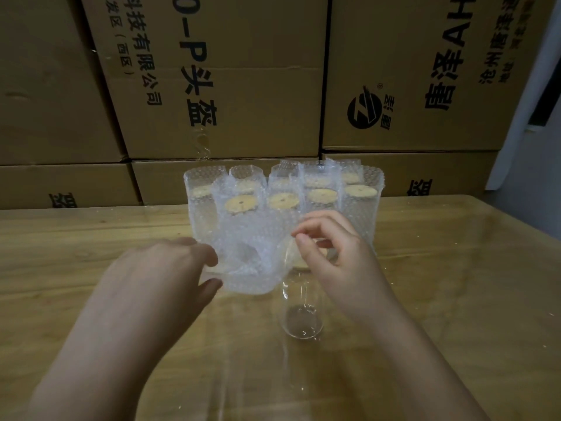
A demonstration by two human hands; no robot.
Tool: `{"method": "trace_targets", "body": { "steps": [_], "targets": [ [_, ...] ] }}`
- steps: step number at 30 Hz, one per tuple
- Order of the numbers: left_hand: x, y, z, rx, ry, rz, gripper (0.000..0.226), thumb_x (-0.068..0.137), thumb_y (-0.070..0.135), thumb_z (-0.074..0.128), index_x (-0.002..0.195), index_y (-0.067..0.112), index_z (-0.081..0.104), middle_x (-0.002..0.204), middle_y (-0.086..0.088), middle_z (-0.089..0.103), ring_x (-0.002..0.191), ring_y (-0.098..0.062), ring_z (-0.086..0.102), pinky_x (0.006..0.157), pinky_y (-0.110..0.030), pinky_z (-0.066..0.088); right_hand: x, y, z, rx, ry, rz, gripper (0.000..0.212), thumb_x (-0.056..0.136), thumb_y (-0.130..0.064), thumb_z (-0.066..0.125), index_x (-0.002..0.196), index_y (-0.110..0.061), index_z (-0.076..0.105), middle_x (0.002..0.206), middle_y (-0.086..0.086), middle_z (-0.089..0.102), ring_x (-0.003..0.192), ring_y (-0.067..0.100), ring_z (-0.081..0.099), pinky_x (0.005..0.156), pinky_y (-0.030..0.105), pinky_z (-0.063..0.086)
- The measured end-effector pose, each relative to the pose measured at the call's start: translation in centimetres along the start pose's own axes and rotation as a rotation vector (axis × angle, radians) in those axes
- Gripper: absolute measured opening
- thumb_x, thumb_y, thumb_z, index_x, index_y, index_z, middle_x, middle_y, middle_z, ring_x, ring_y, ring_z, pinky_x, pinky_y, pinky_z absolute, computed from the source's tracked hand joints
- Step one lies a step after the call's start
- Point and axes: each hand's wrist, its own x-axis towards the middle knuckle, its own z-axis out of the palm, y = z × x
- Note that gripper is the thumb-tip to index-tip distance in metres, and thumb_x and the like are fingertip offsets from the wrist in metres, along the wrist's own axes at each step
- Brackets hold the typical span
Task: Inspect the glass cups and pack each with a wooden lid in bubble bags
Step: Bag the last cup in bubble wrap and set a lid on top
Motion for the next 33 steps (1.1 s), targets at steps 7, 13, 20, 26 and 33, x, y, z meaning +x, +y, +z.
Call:
{"method": "trace_targets", "body": {
  "steps": [7,13,20,26,33],
  "targets": [
    [0.8,-0.6,0.2,-0.027,0.015,-0.031,0.018,0.091,0.042,0.050,0.100,0.038,0.065,0.099,0.020,0.061,0.081,-0.006,0.060,0.063,-0.026,0.054,0.1,3.1,-0.7,-0.260,-0.370,0.175,0.044,0.067,-0.074,0.049,0.098,-0.044,0.038,0.130,-0.026,0.034,0.111,-0.006,0.040,0.085,0.020,0.036],
    [0.9,-0.5,0.4,-0.048,0.036,-0.010,0.015,0.090,0.044,0.051,0.098,0.040,0.063,0.095,0.021,0.060,0.076,-0.002,0.058,0.059,-0.023,0.054,-0.1,5.1,0.1,-0.206,-0.253,0.172,0.043,0.073,-0.048,0.074,0.096,-0.044,0.038,0.116,-0.021,0.045,0.100,-0.009,0.047,0.078,0.012,0.038],
    [1.1,0.4,0.5,-0.101,0.064,0.036,0.015,0.090,0.041,0.053,0.098,0.037,0.065,0.100,0.020,0.060,0.075,-0.003,0.056,0.060,-0.025,0.054,0.8,3.8,-2.7,-0.135,0.330,0.208,0.051,0.066,-0.051,0.074,0.104,-0.040,0.042,0.115,-0.016,0.049,0.100,0.004,0.053,0.082,0.025,0.050],
    [1.1,1.2,0.7,-0.140,0.071,0.082,0.015,0.090,0.038,0.055,0.100,0.036,0.066,0.103,0.020,0.062,0.070,-0.002,0.049,0.054,-0.020,0.049,0.8,0.1,-4.2,0.674,0.625,0.095,0.052,0.068,-0.044,0.080,0.105,-0.029,0.046,0.105,-0.006,0.057,0.099,0.009,0.065,0.084,0.035,0.056],
    [1.2,0.4,1.2,-0.210,0.097,0.093,0.012,0.088,0.039,0.059,0.096,0.041,0.068,0.102,0.025,0.060,0.080,-0.001,0.054,0.061,-0.029,0.054,1.1,-0.4,-2.4,0.829,0.355,0.303,0.062,0.058,-0.045,0.081,0.107,-0.020,0.052,0.105,0.002,0.065,0.098,0.022,0.069,0.067,0.034,0.058]
  ]
}}
